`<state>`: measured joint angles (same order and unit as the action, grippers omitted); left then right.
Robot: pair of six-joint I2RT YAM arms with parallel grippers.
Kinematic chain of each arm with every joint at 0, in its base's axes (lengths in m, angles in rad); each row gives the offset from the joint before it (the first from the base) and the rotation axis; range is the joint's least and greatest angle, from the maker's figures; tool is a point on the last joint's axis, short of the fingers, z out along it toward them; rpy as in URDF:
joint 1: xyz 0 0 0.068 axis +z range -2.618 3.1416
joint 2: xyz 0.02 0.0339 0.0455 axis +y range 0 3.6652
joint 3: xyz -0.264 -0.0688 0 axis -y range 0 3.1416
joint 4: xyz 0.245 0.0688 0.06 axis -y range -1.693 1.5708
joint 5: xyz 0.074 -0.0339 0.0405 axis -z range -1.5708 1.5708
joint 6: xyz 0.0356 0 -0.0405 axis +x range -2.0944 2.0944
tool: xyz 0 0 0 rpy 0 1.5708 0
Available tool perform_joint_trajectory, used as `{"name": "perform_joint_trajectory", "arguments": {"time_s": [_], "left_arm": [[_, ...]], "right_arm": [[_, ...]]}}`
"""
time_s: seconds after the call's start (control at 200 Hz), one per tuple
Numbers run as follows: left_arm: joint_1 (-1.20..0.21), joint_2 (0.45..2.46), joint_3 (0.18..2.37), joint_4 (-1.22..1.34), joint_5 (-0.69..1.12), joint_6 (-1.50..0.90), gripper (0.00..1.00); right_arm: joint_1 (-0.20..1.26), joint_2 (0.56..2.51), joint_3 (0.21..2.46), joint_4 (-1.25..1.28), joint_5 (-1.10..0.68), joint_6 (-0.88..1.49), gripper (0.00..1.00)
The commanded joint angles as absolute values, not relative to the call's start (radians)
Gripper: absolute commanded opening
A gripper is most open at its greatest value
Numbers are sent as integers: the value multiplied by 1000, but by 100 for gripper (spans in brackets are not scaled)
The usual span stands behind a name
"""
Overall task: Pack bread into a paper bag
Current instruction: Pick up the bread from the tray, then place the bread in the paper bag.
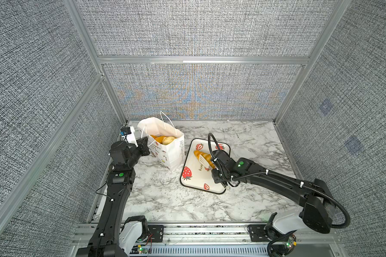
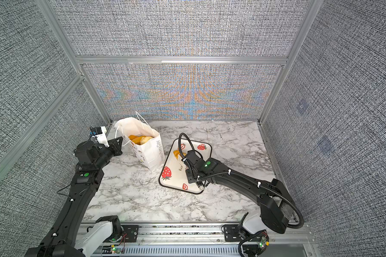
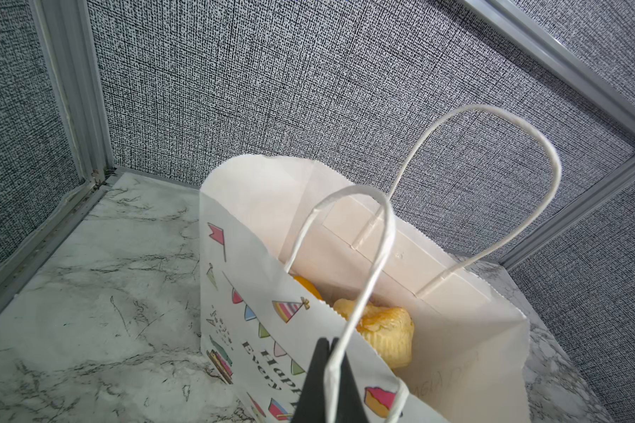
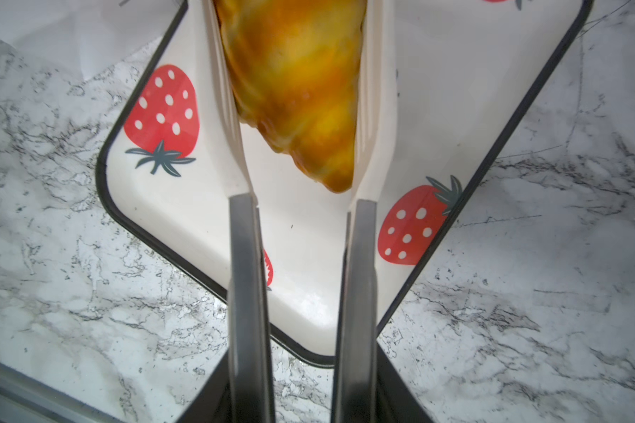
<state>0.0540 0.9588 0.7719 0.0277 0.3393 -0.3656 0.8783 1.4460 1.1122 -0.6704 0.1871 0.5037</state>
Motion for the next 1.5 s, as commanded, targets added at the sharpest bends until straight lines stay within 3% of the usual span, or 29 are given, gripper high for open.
{"name": "perform_joint_trajectory", "arguments": {"time_s": [0.0, 0.695, 1.496], "left_arm": [[55, 958, 769, 43, 334, -354, 0], [55, 958, 769, 41, 330, -354, 0], [54, 960, 769, 43, 331, -356, 0]], "right_arm": [[881, 1407, 1112, -628, 231, 529, 41], [913, 1088, 1034, -365, 233, 494, 40], [1049, 1304, 1265, -155, 197, 354, 40]]}}
